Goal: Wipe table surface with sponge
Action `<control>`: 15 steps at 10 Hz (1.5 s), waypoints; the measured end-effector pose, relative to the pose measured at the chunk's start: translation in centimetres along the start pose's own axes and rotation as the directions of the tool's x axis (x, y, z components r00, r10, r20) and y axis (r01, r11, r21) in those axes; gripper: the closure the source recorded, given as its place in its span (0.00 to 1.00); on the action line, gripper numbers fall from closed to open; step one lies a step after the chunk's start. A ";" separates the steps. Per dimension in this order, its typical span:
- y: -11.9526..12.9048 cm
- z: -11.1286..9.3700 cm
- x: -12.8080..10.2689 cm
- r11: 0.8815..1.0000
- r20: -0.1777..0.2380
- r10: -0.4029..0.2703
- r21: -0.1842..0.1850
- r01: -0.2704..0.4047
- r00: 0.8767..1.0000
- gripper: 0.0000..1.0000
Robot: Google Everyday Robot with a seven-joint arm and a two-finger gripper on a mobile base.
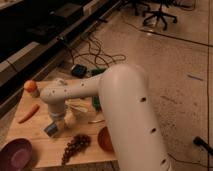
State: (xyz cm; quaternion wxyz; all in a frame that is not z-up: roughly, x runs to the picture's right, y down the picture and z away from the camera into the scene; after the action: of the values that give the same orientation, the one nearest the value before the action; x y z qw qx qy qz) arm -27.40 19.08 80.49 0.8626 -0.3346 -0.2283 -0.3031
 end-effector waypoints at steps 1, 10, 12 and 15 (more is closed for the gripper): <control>-0.2 0.3 0.1 1.000 -0.002 0.005 -0.001 -0.005 1.000 1.00; -3.7 -0.1 2.8 0.996 -0.012 0.090 0.015 -0.090 0.996 1.00; -5.2 -0.4 2.7 0.996 0.001 0.084 0.028 -0.084 0.996 1.00; -7.3 -0.3 1.9 0.998 0.025 0.056 0.036 -0.057 0.998 1.00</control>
State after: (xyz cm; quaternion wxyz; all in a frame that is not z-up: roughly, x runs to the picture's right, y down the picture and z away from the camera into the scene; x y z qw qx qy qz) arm -30.87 13.83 84.60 0.8740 -0.3287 -0.2347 -0.2703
